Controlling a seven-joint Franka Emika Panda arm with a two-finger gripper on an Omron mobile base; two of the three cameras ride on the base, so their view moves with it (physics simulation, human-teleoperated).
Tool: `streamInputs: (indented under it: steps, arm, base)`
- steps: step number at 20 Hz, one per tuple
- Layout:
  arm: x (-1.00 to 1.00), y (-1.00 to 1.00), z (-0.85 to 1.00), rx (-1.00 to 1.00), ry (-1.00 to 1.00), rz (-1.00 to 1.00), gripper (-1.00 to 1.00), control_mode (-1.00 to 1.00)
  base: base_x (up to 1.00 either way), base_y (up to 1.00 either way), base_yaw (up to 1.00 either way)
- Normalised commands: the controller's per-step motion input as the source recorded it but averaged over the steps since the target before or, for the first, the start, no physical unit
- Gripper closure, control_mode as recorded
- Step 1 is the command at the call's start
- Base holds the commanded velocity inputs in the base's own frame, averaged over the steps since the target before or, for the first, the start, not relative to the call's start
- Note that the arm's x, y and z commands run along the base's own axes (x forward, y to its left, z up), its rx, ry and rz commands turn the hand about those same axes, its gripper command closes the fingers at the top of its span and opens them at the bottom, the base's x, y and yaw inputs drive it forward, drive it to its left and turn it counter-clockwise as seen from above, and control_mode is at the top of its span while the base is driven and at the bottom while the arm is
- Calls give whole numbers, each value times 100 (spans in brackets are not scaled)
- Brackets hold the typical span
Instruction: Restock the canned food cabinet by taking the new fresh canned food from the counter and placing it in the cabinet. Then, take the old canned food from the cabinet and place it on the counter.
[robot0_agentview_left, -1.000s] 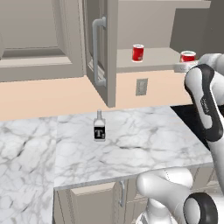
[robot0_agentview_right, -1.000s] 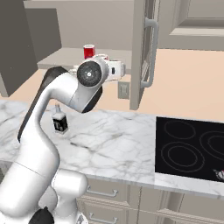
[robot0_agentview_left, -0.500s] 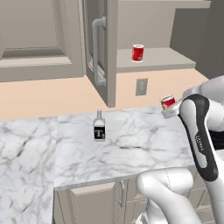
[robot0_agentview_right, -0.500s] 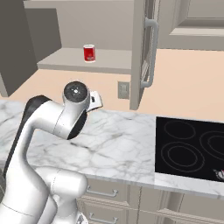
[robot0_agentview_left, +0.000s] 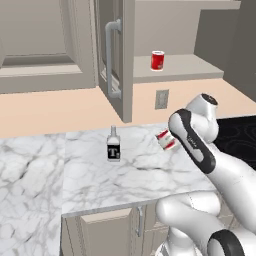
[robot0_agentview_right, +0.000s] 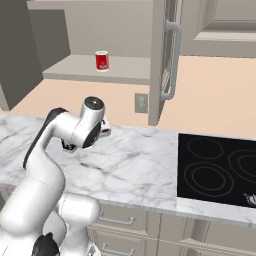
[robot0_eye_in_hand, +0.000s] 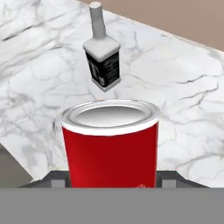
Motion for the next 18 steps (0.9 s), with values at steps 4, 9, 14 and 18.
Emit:
streamInputs:
  steps: [4,9,14,18]
  arm:
    - [74,0,-99,8,0,16,100,-100]
    - [40,35,-72,11,0,14,100,-100]
    - [21,37,-41,20,-4,9,100,-100]
    - [28,29,-50,19,-7,9,100,-100]
  base:
    - [0,0,0]
    - [0,0,0]
    - [0,0,0]
    - [0,0,0]
